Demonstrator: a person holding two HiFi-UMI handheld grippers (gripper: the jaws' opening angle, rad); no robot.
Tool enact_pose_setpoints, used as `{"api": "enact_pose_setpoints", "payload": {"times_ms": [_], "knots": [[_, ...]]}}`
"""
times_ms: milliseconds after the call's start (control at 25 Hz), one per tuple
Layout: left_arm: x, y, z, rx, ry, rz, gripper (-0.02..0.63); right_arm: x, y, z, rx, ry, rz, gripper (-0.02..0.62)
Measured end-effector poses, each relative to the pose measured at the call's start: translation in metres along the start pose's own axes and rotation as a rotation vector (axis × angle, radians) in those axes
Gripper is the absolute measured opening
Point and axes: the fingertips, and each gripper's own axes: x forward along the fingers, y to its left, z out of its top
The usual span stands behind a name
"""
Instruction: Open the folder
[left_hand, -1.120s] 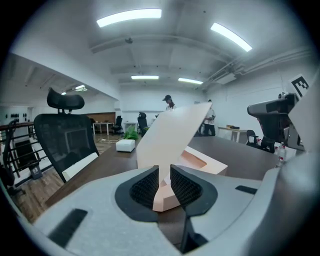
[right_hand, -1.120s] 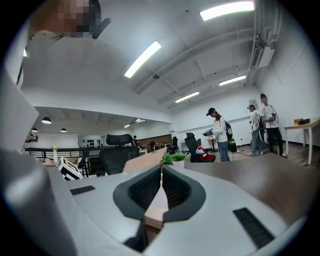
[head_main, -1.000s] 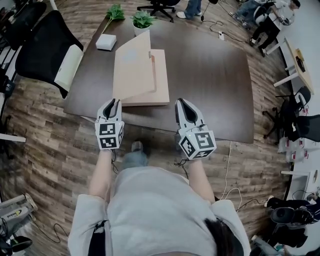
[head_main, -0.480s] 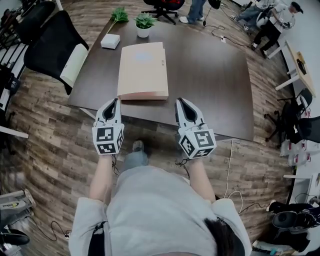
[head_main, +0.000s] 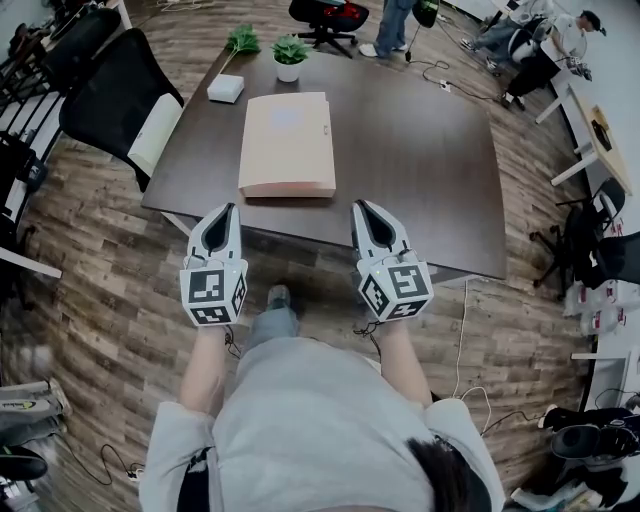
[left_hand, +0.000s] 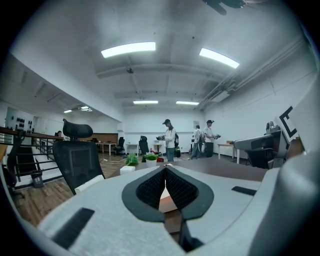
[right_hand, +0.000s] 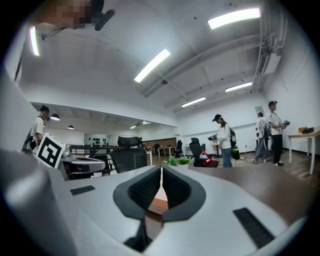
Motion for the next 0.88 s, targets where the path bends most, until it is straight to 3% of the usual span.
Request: {"api": "enact_pose_setpoints", "payload": {"times_ms": [480,880], "knots": [[-0.043,-0.010,0.049,-0.001,-0.109,0.011,0.011,-0.023,0.014,0.017,-0.017,-0.034,0.009,0.017],[-0.072,-0.021,0.067,0.025,-0.167,0.030,0.011,-0.046,0.025,0.031,-0.041,-0.069,0.029,0.017]]}}
